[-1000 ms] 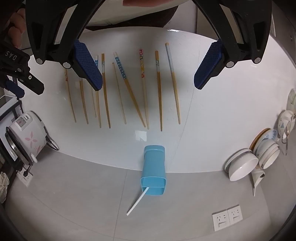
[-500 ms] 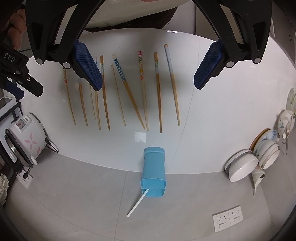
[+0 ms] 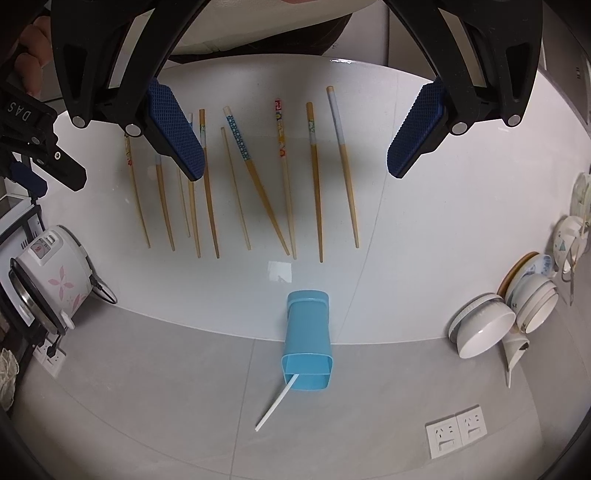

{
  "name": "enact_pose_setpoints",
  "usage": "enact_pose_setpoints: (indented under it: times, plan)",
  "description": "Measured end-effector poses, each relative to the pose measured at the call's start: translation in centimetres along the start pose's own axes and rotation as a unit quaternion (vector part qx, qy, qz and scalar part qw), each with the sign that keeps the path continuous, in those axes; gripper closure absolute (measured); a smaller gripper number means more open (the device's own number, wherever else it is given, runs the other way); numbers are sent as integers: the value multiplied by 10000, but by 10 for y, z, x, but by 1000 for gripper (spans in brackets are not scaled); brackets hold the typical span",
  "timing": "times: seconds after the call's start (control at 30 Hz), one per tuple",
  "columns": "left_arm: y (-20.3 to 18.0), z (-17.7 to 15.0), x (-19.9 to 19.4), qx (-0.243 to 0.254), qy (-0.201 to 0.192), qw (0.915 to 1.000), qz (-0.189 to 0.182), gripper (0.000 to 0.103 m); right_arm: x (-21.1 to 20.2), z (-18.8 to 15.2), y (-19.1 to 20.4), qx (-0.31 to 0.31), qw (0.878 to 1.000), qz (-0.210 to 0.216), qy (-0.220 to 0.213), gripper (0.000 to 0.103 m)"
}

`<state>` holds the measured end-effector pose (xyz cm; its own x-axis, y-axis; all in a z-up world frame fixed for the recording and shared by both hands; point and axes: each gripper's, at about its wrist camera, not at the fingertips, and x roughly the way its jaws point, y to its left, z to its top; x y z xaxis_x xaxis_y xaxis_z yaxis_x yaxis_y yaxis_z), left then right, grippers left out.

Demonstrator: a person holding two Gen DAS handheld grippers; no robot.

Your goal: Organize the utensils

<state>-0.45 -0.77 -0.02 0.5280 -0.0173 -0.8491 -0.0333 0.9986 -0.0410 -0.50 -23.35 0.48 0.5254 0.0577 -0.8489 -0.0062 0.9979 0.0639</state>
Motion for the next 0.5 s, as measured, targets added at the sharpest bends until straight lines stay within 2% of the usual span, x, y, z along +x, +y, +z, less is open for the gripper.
enact_pose_setpoints:
  times: [0.5]
  plan:
    - [1, 1, 0, 15, -3, 10000, 46, 6, 1, 3, -6, 95, 9999, 58, -29, 8]
